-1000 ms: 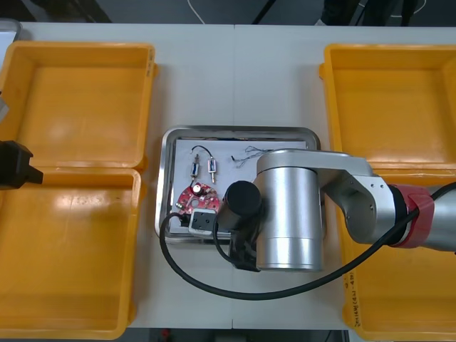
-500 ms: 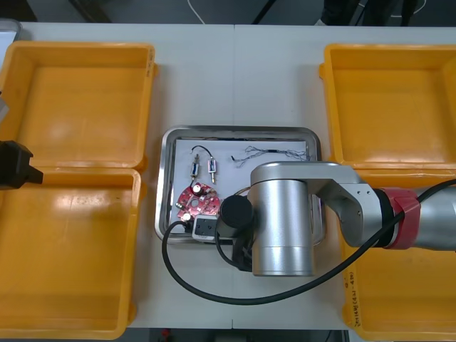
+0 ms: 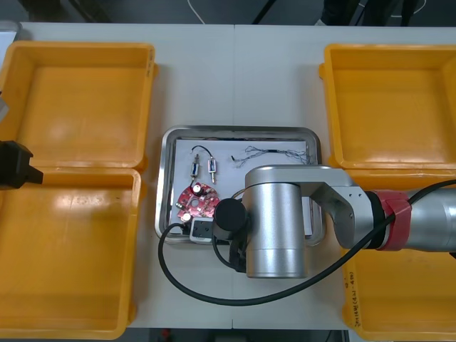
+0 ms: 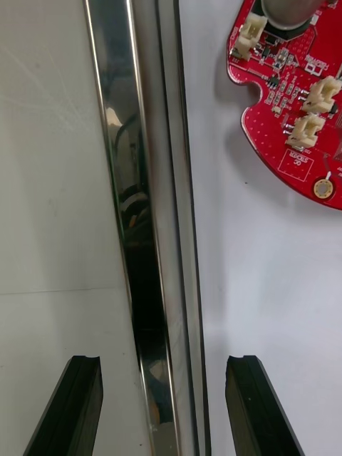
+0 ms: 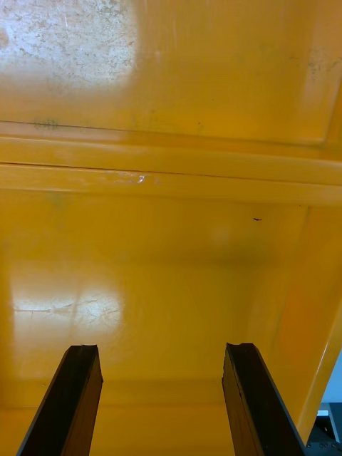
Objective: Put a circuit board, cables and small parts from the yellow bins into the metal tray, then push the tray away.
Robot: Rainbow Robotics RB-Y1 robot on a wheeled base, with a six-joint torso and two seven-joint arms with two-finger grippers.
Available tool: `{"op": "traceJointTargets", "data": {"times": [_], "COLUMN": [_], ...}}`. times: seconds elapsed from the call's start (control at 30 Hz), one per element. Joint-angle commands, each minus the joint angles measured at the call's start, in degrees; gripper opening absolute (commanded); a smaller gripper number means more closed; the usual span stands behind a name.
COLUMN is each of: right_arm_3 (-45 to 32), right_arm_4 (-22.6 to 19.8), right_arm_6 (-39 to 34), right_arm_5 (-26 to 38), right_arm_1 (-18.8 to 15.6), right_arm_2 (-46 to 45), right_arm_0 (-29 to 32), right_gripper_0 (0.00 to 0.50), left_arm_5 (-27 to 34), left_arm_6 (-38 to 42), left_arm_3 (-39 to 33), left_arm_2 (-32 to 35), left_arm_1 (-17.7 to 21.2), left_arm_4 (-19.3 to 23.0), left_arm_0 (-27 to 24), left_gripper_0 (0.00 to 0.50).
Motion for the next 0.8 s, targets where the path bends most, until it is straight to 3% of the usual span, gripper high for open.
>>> {"op": "traceJointTargets", "data": {"times": [0.03, 0.73, 0.77, 0.8], "right_arm_3": [0.1, 0.9, 0.7, 0.6], "right_arm_4": [2.2, 3.3, 3.3, 3.3], "right_arm_6": [1.2, 0.7, 0.7, 0.7], "right_arm_5": [-0.6, -0.6, -0.6, -0.5], "right_arm_1": [1.9, 2.6, 2.6, 2.6], "right_arm_2": [1.7, 2.2, 2.2, 2.2], "right_arm_0": [-1.8, -1.8, -1.8, -1.9], "right_gripper_0": [0.5, 0.5, 0.452, 0.35], "left_arm_5": [0.4, 0.4, 0.4, 0.4], "left_arm_6": [-6.1, -6.1, -6.1, -6.1], "left_arm_3": [-1.8, -1.8, -1.8, -1.8], "left_arm_2": [1.7, 1.7, 1.7, 1.7], "left_arm_1": [2.8, 2.8, 2.8, 2.8], "left_arm_4": [0.5, 0.5, 0.5, 0.5], "left_arm_0": [0.9, 0.9, 0.9, 0.9], "left_gripper_0": [0.5, 0.5, 0.5, 0.5]}}
